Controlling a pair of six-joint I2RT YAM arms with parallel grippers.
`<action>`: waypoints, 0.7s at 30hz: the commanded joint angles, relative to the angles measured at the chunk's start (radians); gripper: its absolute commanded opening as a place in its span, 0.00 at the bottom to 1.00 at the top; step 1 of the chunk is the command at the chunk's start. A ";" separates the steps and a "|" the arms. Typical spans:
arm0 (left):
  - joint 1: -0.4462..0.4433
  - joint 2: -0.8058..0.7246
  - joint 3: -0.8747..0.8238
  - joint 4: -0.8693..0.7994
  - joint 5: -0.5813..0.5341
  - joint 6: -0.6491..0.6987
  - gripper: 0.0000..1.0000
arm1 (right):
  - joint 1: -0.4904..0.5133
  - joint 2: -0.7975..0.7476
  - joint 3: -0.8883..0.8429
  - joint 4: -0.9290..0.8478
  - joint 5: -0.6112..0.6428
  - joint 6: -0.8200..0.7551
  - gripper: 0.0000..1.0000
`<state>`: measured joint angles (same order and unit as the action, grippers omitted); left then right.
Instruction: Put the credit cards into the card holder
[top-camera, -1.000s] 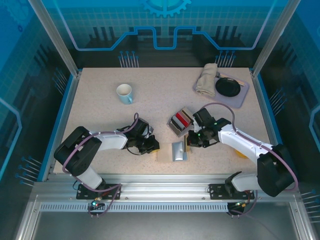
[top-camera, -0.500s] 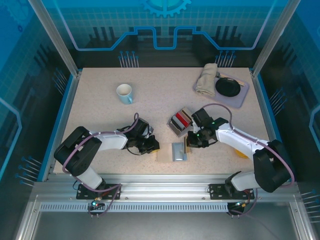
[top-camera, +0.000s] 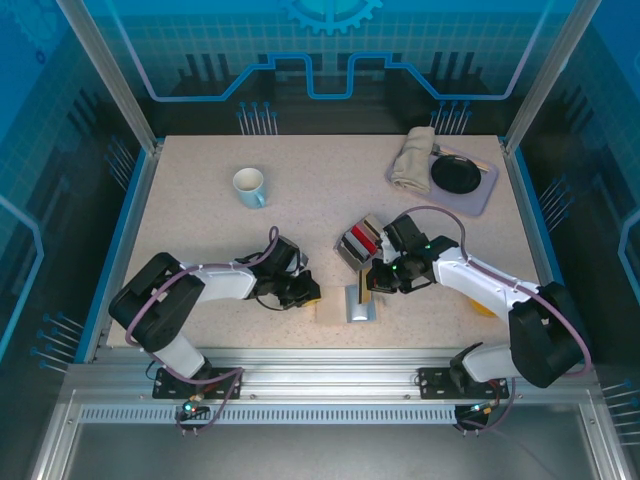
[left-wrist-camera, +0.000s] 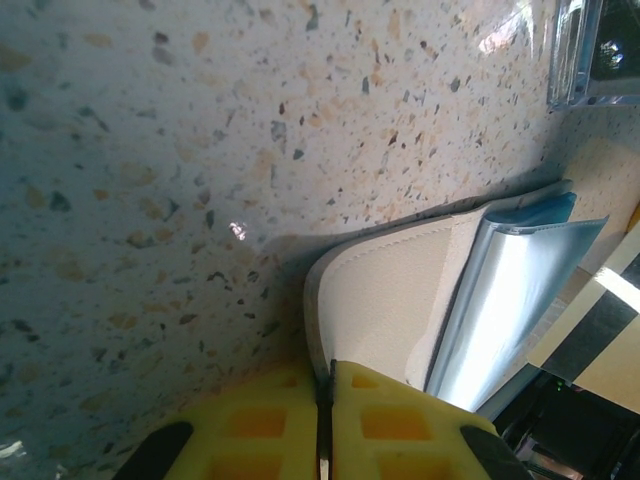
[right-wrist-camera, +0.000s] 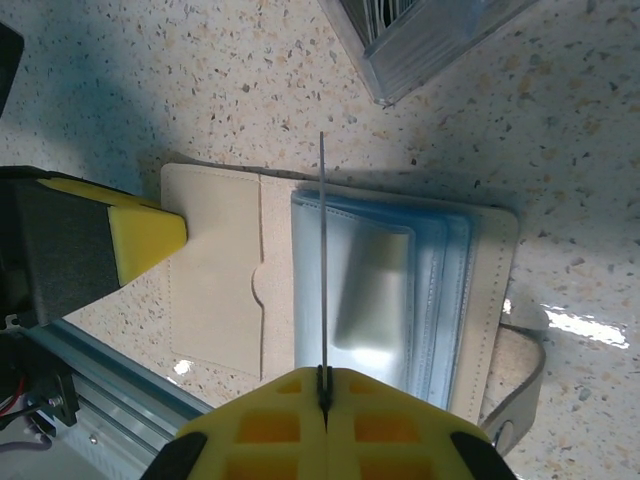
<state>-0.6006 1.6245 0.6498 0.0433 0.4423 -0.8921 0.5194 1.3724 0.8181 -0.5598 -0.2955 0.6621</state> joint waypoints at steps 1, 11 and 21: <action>-0.006 0.019 0.005 -0.005 -0.016 -0.012 0.10 | 0.013 -0.029 0.011 -0.055 0.042 -0.006 0.00; -0.006 0.012 0.000 -0.024 -0.030 -0.007 0.10 | -0.025 -0.054 0.014 -0.120 0.149 -0.036 0.01; -0.006 0.018 0.004 -0.026 -0.027 -0.004 0.10 | -0.020 0.001 -0.008 -0.063 0.099 -0.031 0.01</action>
<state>-0.6014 1.6245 0.6498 0.0425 0.4381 -0.8917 0.5014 1.3537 0.8192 -0.6357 -0.1707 0.6418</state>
